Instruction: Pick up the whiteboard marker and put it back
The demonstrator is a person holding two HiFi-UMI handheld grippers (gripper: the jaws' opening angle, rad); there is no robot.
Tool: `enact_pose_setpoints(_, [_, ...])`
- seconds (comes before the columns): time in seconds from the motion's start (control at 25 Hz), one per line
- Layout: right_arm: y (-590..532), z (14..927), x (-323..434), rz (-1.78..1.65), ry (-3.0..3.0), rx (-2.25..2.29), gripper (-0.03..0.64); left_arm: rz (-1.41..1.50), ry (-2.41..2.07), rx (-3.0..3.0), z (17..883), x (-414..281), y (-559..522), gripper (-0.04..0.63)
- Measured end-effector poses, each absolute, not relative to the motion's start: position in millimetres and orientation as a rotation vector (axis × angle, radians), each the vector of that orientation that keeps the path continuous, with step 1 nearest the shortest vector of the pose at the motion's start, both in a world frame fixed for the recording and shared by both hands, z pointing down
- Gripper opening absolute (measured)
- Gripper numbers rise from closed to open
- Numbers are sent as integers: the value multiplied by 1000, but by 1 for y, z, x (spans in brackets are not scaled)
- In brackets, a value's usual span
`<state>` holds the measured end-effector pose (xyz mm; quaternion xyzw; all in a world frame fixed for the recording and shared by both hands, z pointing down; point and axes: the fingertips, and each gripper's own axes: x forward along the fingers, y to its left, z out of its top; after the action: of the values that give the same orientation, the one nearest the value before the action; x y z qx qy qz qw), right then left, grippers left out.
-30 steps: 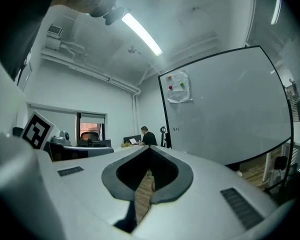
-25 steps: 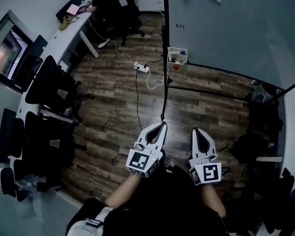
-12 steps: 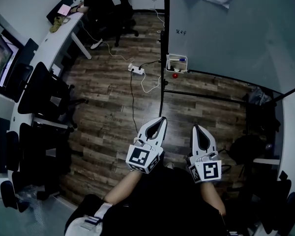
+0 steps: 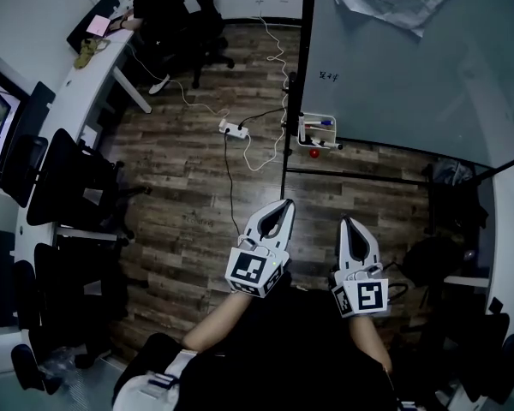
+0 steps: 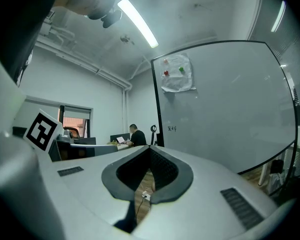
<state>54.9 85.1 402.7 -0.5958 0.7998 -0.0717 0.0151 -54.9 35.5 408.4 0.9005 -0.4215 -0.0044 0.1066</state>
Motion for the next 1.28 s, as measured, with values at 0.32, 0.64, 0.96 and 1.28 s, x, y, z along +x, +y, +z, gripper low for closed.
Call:
enact_pose_setpoints(0.32, [64, 403, 43, -232, 2469, -1915, 14, -40, -1176, 2658, 408, -62, 7, 8])
enact_pose_setpoints(0.64, [37, 405, 48, -227, 2460, -1918, 14, -52, -1161, 2650, 412, -57, -20, 8])
enact_pose_setpoints(0.96, [1, 417, 59, -253, 2508, -1861, 14, -42, -1181, 2638, 421, -40, -57, 8])
enact_pose_setpoints(1.28, [-38, 421, 70, -258, 2551, -1831, 14, -35, -1230, 2591, 433, -30, -98, 8])
